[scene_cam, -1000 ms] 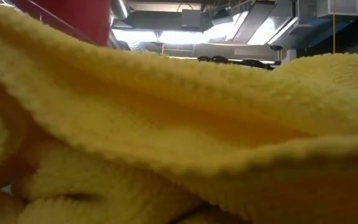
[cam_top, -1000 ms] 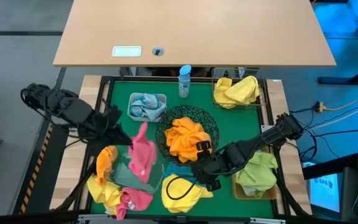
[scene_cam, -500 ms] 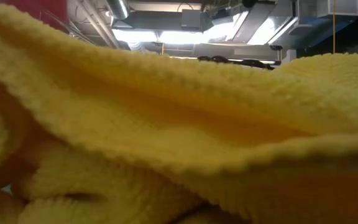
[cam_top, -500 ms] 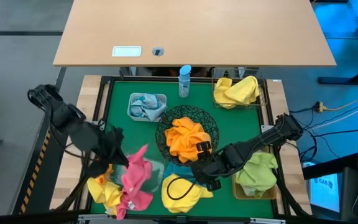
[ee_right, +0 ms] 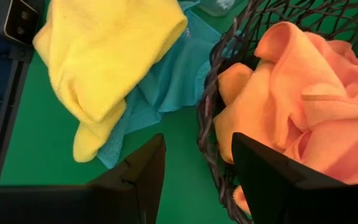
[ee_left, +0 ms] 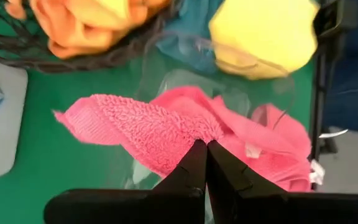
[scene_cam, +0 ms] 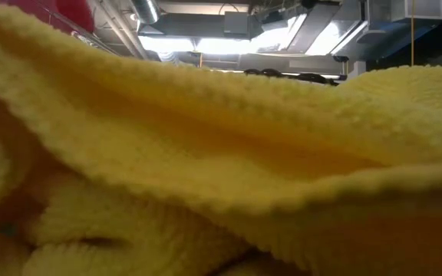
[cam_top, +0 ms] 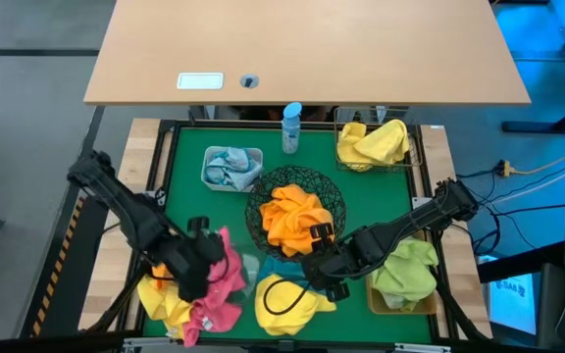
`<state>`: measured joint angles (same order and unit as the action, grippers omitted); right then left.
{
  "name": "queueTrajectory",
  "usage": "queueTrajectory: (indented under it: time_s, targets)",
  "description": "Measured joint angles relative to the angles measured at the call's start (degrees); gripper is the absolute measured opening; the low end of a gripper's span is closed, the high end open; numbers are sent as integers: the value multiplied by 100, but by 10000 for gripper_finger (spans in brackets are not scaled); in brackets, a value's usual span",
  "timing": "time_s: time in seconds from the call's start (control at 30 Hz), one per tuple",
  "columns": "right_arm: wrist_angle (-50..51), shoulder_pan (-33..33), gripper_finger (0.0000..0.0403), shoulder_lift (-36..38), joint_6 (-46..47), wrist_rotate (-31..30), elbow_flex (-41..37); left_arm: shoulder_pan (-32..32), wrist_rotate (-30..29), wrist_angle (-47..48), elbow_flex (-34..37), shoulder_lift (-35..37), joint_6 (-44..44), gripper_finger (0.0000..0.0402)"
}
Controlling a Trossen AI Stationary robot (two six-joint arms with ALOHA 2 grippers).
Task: Sort microfiber towel by color & place in baskets
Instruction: Put the pink microfiber towel into the transparent bin
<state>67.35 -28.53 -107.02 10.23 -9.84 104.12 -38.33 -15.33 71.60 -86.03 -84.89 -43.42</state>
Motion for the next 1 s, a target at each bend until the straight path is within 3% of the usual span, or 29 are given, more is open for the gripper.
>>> queueTrajectory:
  time_s: [0.13,0.7,1.0]
  targets:
    - [0,0,186,0,-1,49,0,4,288,43,-1,-415,2,0]
    - [281,-197,186,0,326,47,2,19,299,165,1,-1461,4,2]
    - [505,-633,186,0,349,14,2,199,301,167,1,-1468,-272,80]
